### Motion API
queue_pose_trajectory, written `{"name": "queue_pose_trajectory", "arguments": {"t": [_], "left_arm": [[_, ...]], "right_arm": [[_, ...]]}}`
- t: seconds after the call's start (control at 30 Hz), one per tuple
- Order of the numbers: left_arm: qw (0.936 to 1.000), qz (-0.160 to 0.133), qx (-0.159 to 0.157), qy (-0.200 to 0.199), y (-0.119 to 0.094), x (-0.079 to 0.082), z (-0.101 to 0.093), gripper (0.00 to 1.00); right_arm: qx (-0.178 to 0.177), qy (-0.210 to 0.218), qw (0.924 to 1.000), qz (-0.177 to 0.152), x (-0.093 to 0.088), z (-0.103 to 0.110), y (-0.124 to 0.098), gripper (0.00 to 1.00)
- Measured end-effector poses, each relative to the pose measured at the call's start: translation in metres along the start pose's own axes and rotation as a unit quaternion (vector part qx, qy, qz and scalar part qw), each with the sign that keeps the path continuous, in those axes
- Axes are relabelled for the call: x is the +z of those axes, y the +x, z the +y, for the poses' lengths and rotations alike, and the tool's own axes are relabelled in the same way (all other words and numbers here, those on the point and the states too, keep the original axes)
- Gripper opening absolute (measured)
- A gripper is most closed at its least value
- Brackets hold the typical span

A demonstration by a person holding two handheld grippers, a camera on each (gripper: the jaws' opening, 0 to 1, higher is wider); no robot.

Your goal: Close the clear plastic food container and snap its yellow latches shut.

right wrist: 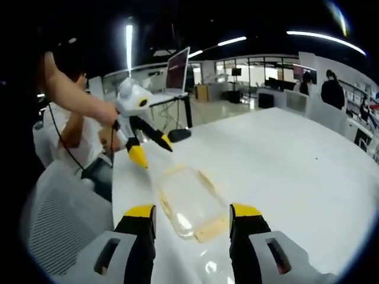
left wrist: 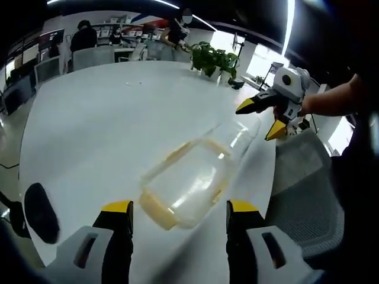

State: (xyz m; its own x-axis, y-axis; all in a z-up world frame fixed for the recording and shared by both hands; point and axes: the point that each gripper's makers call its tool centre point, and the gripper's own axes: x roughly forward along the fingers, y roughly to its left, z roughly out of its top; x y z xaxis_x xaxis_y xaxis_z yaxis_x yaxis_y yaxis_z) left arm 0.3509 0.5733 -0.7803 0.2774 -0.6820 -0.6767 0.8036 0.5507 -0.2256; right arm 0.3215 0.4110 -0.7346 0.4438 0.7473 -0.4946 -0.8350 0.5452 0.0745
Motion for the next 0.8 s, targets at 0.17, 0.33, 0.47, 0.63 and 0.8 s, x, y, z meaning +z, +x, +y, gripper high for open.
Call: {"name": "queue_pose_trajectory", "arguments": {"t": [0.17, 0.33, 0.47, 0.63, 0.8], "left_arm": [[0.9998, 0.015, -0.006, 0.014, 0.002, -0.004, 0.002, 0.63], [0.9996, 0.018, -0.011, 0.017, 0.002, -0.002, 0.002, 0.63], [0.9991, 0.029, -0.016, 0.027, 0.004, -0.006, 0.001, 0.63], [0.9979, 0.045, -0.025, 0.039, 0.008, -0.012, 0.001, 0.63], [0.9967, 0.055, -0.027, 0.053, 0.01, -0.013, 0.002, 0.63]], "right_arm": [[0.012, -0.008, 0.9998, 0.017, -0.004, -0.001, 0.005, 0.49], [0.022, -0.016, 0.9992, 0.031, -0.008, -0.004, 0.009, 0.48], [0.04, -0.019, 0.998, 0.046, -0.013, -0.001, 0.011, 0.49], [0.052, -0.036, 0.9958, 0.067, -0.02, 0.0, 0.013, 0.48], [0.056, -0.044, 0.9947, 0.075, -0.02, -0.005, 0.017, 0.48]]}}
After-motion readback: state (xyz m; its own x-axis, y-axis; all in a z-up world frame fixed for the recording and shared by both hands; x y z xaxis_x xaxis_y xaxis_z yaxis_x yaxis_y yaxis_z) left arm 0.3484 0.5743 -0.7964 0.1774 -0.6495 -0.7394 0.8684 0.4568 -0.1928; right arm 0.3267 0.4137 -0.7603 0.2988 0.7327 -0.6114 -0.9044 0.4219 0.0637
